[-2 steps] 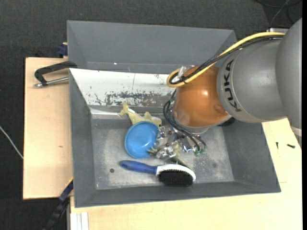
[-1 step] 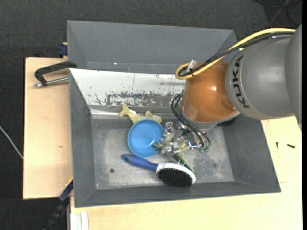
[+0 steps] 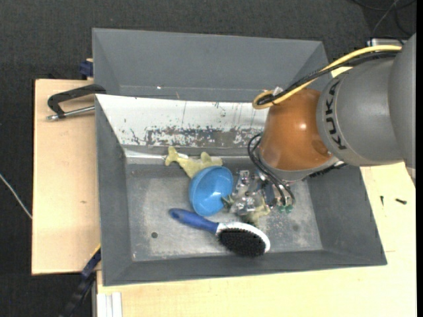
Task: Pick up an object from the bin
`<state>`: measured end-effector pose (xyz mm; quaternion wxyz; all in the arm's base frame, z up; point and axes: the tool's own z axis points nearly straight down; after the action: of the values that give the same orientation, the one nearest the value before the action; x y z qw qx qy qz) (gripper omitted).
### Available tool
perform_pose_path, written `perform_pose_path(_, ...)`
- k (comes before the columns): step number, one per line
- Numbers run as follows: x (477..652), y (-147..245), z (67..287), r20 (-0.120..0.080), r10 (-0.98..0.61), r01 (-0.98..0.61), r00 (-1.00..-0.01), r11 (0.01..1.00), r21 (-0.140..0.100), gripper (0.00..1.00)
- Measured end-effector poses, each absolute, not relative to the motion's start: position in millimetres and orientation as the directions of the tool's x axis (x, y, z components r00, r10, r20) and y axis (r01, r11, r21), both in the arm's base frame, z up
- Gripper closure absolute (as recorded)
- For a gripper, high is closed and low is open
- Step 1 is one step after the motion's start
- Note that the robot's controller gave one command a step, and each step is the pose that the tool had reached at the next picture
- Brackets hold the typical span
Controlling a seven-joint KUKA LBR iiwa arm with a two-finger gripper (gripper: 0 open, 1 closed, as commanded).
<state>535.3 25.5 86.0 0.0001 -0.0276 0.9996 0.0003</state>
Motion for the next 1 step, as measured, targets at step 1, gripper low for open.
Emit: perform_pose_path(1,538.8,36.7,80.3,-0.002,0.099,0.099,-0.995,0.995,0.0,1.0)
